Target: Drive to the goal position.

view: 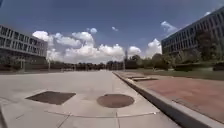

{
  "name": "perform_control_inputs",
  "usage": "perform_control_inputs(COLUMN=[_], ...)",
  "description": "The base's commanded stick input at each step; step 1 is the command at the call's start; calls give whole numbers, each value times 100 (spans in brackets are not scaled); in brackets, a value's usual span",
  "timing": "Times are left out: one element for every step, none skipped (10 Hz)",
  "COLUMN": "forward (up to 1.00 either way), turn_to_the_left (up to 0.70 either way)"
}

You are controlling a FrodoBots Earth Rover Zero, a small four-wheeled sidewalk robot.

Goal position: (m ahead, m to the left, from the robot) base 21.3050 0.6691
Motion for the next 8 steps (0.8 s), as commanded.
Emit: perform_control_inputs(forward=[100,100,100,100,100,100,100,100], turn_to_the_left=[0,0,0,0,0,0,27,25])
